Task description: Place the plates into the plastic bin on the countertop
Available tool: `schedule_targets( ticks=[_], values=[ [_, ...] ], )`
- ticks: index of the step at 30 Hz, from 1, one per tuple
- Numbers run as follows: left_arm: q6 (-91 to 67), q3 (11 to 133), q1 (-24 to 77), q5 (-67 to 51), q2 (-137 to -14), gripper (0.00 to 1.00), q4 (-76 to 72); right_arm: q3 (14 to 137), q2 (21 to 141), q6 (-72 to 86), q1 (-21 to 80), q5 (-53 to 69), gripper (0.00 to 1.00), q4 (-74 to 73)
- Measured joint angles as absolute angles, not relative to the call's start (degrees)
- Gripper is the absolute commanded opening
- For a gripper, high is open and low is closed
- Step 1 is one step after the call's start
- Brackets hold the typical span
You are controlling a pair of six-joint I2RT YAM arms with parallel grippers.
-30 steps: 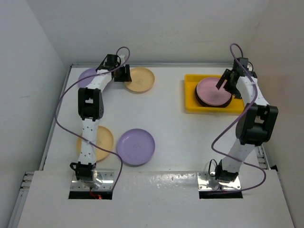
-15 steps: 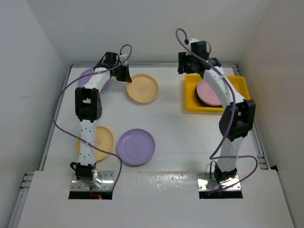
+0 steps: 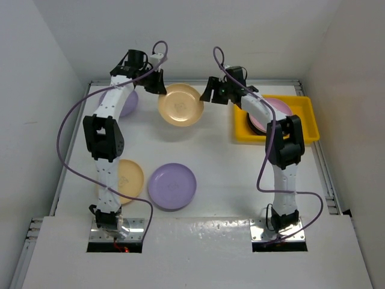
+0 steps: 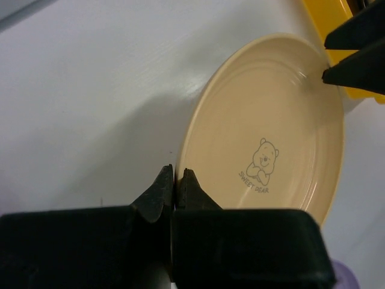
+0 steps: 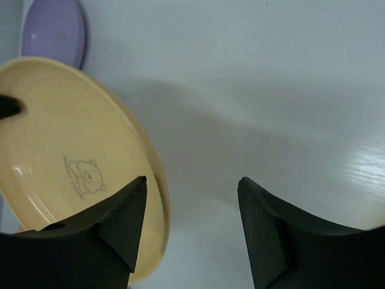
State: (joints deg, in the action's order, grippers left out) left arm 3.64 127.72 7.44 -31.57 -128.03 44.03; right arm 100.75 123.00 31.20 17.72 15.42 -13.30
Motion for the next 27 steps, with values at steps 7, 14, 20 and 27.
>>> schedule_targets(
  ticks=[7,14,20,27],
  values=[
    [3.33,127.2,8.12,-33.32,-128.05,0.0,46.28,96.88,123.92,37.78,17.76,20.97,0.48,-6.61],
    [2.5,127.2,8.16,-32.99,-128.07,0.44,46.13,95.44,124.97,39.72,18.17,24.08,0.0,-5.48],
    [1.17,127.24,7.14,-29.69,-128.09,0.99,46.13,88.09,118.78,40.86,15.11,19.88,0.0,-6.31],
    [-0.32,125.01,-3.33,-18.46,-127.37,0.99,44.12,72.29,102.02,42.02,-8.99,13.04,0.0,-8.12]
  ],
)
